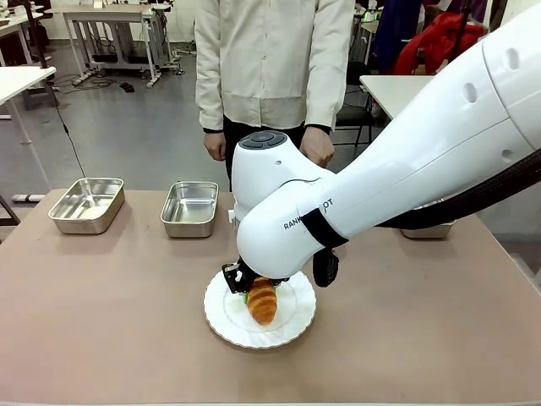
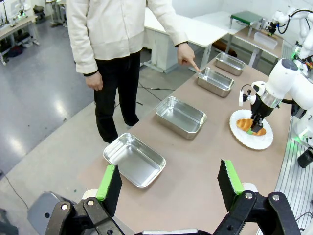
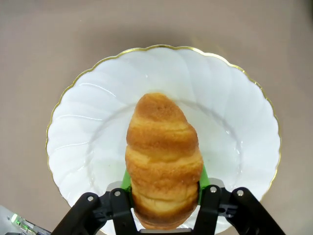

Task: Place the bread in the container.
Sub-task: Place the Butter Roll into the Airtight Container indicated by the human.

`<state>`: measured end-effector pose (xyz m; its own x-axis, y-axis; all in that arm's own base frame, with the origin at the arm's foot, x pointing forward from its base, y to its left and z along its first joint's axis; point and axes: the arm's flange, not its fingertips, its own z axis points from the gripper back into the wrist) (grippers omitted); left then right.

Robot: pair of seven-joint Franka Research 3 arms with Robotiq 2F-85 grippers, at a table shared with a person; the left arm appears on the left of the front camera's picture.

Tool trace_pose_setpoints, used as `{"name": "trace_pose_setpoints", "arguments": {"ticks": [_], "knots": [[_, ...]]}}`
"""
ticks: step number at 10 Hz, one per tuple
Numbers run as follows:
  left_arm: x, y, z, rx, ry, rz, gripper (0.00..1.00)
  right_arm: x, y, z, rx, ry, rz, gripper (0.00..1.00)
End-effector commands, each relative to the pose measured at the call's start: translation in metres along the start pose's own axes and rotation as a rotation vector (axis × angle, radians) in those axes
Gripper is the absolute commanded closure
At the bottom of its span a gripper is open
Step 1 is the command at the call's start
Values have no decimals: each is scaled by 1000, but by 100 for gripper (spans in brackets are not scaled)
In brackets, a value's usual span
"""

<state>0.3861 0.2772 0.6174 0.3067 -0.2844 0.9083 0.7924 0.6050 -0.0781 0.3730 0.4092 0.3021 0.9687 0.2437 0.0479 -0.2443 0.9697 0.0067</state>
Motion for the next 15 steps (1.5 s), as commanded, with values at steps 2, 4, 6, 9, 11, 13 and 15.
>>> {"name": "trace_pose_setpoints", "arguments": {"ticks": [2, 4, 6, 9, 11, 13, 15], "knots": [[1, -2, 1, -7, -15, -18, 0, 8, -6, 14, -17, -41, -26, 45], [1, -2, 1, -7, -15, -18, 0, 22, -26, 61, -30, -117, -52, 45], [1, -2, 1, -7, -15, -18, 0, 39, -52, 112, -48, -161, -67, 45], [1, -2, 1, -7, -15, -18, 0, 88, -95, 156, -72, -228, -111, 45], [1, -2, 1, -7, -15, -18, 0, 133, -127, 159, -93, -226, -139, 45], [1, -2, 1, -7, -15, -18, 0, 164, -147, 144, -95, -189, -126, 45], [1, -2, 1, -7, -15, -18, 0, 188, -159, 120, -65, -144, -75, 45]]}}
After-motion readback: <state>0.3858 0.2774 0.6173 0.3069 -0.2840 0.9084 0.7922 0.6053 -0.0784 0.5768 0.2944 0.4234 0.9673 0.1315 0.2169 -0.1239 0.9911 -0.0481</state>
